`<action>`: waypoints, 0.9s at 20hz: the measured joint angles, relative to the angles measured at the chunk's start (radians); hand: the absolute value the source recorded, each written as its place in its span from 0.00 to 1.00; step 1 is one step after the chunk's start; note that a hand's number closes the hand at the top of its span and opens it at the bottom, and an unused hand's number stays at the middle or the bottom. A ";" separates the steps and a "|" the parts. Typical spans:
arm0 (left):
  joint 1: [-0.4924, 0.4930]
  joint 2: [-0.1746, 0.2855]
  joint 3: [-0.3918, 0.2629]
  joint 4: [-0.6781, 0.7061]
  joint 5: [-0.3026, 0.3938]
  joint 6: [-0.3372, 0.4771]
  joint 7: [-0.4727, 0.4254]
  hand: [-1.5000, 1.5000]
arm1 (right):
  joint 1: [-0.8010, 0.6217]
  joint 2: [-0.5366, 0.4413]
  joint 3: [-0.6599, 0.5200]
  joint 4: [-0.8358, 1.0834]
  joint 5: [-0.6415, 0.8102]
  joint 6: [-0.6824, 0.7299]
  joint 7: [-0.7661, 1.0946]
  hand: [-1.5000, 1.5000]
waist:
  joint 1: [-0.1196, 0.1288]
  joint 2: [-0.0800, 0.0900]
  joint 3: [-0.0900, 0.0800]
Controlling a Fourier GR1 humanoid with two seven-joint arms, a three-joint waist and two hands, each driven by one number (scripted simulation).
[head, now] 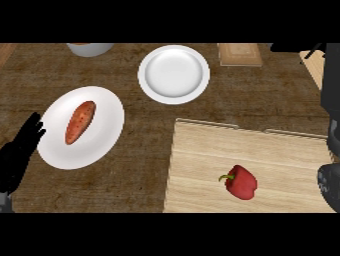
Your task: Pick the tomato from the tray and place it in the tiered shelf
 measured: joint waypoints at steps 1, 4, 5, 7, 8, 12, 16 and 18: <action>0.003 -0.001 0.001 -0.001 -0.001 0.001 -0.001 0.50 | -0.015 -0.012 -0.011 0.015 0.009 0.008 -0.003 1.00 | -0.001 0.000 0.000; 0.006 -0.007 0.001 -0.002 -0.002 0.003 0.001 0.50 | -0.040 -0.053 -0.047 0.071 0.029 0.024 -0.020 1.00 | -0.002 0.000 0.000; 0.006 -0.006 0.005 -0.004 -0.002 0.004 0.005 0.50 | -0.051 -0.064 -0.056 0.089 0.036 0.031 -0.023 1.00 | -0.002 0.000 0.001; 0.004 -0.007 0.005 -0.006 -0.008 0.008 -0.002 0.50 | -0.071 -0.087 -0.076 0.128 0.043 0.033 -0.029 1.00 | -0.001 0.001 0.001; 0.003 -0.012 0.002 -0.007 -0.011 0.010 0.000 0.50 | -0.081 -0.104 -0.087 0.149 0.047 0.033 -0.033 1.00 | -0.001 0.002 0.001; 0.005 -0.011 0.010 -0.013 -0.003 0.001 0.004 0.50 | -0.080 -0.146 -0.109 0.195 0.070 0.038 -0.042 1.00 | -0.004 0.001 0.001; 0.008 -0.013 0.008 -0.028 -0.008 0.004 0.021 0.50 | -0.078 -0.197 -0.132 0.260 0.092 0.033 -0.051 1.00 | -0.002 0.002 0.001; 0.006 -0.008 0.015 -0.022 -0.003 -0.005 0.021 0.50 | -0.074 -0.228 -0.148 0.279 0.090 0.031 -0.061 1.00 | -0.004 0.002 0.001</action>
